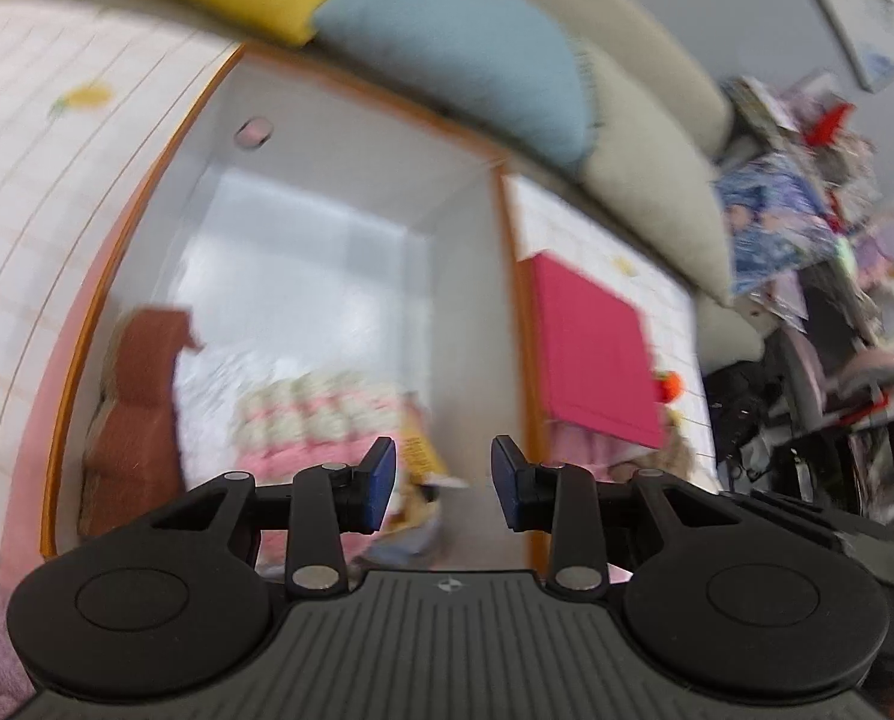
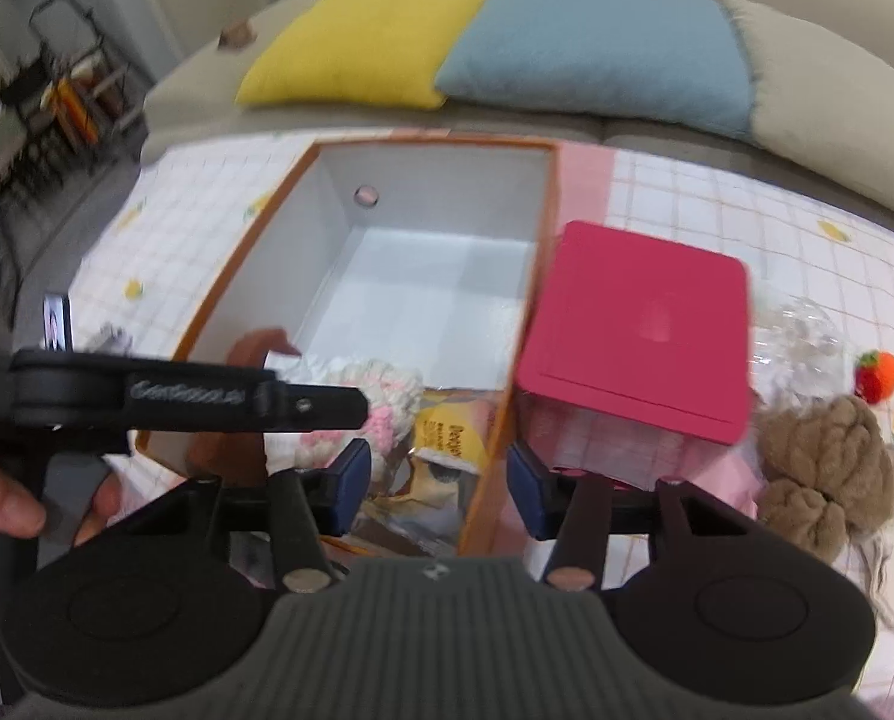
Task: Organize soft objects
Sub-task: 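Withdraw both tools and move the left gripper to the pink cloth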
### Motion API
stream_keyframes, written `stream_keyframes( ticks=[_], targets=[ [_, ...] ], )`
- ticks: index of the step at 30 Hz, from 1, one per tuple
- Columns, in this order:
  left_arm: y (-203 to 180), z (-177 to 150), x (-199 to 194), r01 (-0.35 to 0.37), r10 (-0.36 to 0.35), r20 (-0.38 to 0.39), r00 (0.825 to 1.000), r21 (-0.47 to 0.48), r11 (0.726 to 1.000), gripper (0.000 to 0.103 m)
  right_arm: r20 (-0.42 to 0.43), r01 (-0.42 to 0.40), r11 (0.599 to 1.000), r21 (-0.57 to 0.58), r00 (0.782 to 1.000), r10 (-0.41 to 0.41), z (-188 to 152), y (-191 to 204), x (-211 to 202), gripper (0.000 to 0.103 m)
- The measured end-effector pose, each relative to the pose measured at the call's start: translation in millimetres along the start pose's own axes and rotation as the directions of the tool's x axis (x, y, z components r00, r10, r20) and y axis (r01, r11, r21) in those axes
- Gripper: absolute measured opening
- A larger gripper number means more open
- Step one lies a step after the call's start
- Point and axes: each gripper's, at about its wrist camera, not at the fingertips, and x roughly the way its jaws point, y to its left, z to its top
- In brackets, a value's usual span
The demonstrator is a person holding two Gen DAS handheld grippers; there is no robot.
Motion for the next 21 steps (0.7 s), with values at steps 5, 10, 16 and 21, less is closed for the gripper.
stream_keyframes(
  ticks=[5, 10, 16, 21],
  targets=[
    [-39, -13, -18, 0.043, -0.054, 0.068, 0.996, 0.16, 0.986, 0.039, 0.081, 0.028, 0.996, 0.086, 0.996, -0.035, -21, -20, -25, 0.054],
    [-77, -33, -20, 0.086, -0.116, 0.089, 0.989, 0.289, 0.953, 0.039, 0.143, 0.086, 0.981, 0.174, 0.983, -0.112, -51, -42, -44, 0.054],
    [-104, -58, 6, 0.134, -0.148, 0.014, 0.989, 0.354, 0.926, 0.039, 0.107, 0.175, 0.951, 0.256, 0.972, -0.208, -86, -72, -51, 0.054],
    [-119, -69, 36, 0.155, -0.143, -0.06, 0.988, 0.376, 0.914, 0.055, 0.059, 0.265, 0.913, 0.31, 0.953, -0.297, -115, -101, -52, 0.054]
  ],
)
